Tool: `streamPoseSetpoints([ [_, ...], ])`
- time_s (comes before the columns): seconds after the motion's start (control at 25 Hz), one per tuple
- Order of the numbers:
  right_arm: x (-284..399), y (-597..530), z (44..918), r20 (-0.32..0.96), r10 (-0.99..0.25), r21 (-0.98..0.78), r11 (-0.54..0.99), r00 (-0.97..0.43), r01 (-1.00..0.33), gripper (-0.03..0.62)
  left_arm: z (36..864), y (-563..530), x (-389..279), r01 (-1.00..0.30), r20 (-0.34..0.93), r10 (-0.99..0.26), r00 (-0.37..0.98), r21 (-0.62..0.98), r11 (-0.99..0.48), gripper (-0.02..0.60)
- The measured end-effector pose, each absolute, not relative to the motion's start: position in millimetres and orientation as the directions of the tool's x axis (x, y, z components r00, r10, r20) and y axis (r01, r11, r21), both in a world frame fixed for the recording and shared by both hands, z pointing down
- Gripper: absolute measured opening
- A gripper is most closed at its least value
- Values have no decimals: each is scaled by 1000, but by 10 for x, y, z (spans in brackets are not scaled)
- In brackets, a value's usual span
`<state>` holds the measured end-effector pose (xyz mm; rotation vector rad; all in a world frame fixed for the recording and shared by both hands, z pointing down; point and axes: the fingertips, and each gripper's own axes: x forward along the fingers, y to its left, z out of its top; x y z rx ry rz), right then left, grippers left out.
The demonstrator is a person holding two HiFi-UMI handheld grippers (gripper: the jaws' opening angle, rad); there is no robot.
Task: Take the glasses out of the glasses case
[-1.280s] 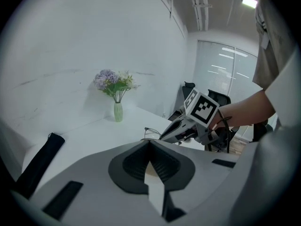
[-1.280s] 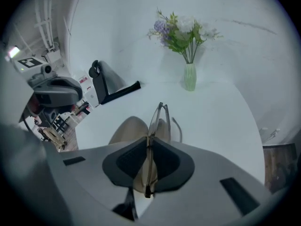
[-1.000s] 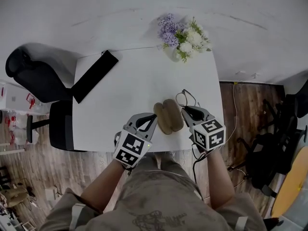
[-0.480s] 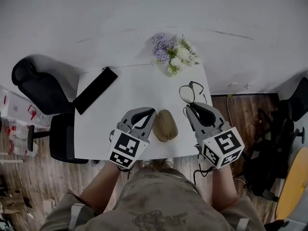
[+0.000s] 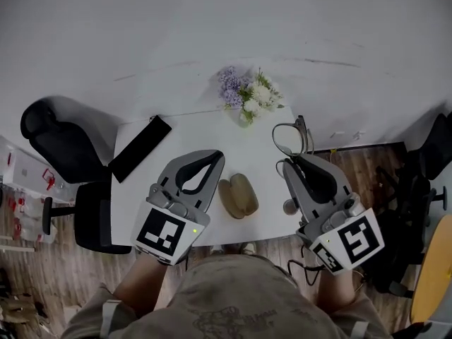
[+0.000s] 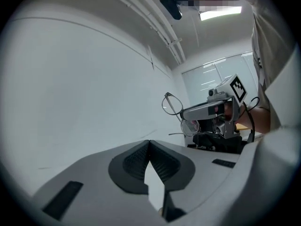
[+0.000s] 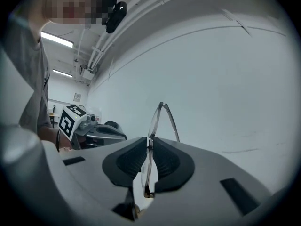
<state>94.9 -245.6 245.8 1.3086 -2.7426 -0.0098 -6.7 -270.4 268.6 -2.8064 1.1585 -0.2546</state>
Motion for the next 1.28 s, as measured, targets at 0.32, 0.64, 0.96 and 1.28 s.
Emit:
streamPoseSetpoints([
  [0.32, 994, -2224, 2227, 45, -771, 88, 637, -636, -766, 60, 2504, -2563, -128, -703, 95, -716, 691, -142, -697, 15],
  [0.64, 1015, -2171, 2404, 73, -761, 49, 649, -645, -760, 60, 2555, -2463, -111, -700, 110, -714, 691, -142, -700, 15],
  [0.96, 1012, -2138, 2463, 95, -754, 51, 656, -650, -753, 60, 2564, -2412, -78, -698, 117, -713, 692, -145, -701, 15],
  [1.28, 1057, -2083, 2458, 90, -762, 52, 647, -641, -761, 60, 2595, -2328, -63, -695, 128, -712, 690, -154, -702, 15],
])
